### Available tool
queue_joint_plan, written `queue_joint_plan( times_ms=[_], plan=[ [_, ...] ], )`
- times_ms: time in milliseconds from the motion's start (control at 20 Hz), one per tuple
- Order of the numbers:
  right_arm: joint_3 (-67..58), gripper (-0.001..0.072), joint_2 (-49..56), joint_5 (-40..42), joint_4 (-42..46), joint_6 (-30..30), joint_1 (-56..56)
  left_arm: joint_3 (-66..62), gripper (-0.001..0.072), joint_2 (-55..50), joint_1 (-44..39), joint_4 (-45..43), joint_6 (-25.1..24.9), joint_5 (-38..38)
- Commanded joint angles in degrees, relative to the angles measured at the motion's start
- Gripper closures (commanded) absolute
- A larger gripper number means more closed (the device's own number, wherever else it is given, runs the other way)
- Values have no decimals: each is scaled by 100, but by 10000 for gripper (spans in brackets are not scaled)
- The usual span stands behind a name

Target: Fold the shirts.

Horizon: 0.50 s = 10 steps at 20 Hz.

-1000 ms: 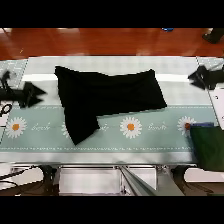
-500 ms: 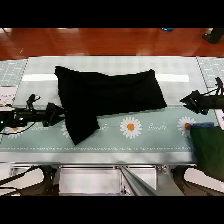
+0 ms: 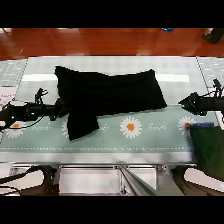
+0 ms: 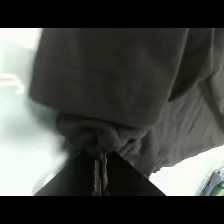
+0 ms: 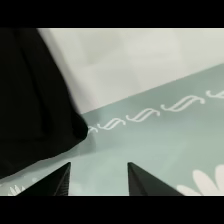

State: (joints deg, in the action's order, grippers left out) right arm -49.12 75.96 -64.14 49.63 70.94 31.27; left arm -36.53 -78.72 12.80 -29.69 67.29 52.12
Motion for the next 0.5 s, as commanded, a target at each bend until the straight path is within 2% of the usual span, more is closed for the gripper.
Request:
queue_joint_plan(
  times_ms=[0,150,450],
  plan=[
    [4,304,271,-186,22,-20,-42,-195,689,-68,-57,13,-22,35],
    [2,304,595,-181,-107,-212,-293,-256,689,-68,-57,13,-22,85],
    [-9,305,1117,142,-1185,-649,-503,-256,688,-66,-57,13,-20,103]
  ],
)
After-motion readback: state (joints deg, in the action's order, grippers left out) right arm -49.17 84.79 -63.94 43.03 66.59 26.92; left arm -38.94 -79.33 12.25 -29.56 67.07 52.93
